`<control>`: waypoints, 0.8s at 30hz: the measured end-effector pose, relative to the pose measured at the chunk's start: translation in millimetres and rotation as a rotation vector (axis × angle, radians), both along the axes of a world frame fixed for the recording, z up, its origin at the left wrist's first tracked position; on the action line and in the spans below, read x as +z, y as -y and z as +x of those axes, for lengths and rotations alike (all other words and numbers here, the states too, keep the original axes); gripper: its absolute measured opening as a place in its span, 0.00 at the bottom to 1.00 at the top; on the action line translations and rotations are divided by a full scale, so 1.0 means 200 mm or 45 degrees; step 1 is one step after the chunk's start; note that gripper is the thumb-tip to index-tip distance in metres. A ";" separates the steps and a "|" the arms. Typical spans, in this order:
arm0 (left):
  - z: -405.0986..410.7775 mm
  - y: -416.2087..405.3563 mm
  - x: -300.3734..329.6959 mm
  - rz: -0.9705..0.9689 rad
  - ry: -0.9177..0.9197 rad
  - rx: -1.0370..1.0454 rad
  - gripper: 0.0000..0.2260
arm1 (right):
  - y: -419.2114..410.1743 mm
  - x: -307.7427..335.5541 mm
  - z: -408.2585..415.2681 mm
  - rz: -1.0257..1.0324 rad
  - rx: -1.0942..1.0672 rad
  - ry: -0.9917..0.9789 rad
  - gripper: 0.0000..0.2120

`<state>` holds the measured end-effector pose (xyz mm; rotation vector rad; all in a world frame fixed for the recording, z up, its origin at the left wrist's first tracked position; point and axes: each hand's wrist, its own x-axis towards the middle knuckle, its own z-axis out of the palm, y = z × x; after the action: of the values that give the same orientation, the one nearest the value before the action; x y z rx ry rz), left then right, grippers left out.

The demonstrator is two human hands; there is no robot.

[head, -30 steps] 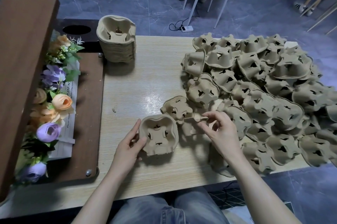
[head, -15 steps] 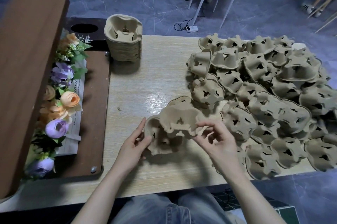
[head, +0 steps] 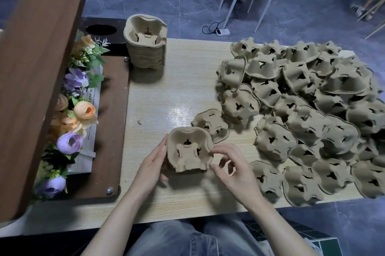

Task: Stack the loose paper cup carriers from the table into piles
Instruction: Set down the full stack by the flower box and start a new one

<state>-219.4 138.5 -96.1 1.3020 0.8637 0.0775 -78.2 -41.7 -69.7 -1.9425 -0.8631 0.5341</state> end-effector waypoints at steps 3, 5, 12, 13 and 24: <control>0.00 0.01 0.01 -0.005 0.023 0.004 0.16 | 0.02 -0.01 0.00 0.006 -0.008 -0.001 0.12; 0.00 0.01 0.02 -0.016 0.040 -0.007 0.17 | 0.01 -0.02 -0.01 -0.023 -0.025 -0.008 0.12; 0.00 0.00 0.01 -0.061 0.039 0.061 0.27 | -0.03 -0.04 -0.01 -0.110 -0.048 -0.036 0.14; 0.00 0.00 0.02 -0.051 0.037 0.068 0.27 | -0.04 -0.04 0.01 -0.122 -0.051 -0.019 0.14; -0.09 -0.04 -0.02 -0.004 0.039 0.261 0.24 | -0.36 -0.05 0.33 -0.771 -0.042 0.413 0.25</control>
<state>-237.6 146.0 -99.2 1.2031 0.9682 0.2568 -11.8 29.9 -79.4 -2.6457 -0.9377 0.5053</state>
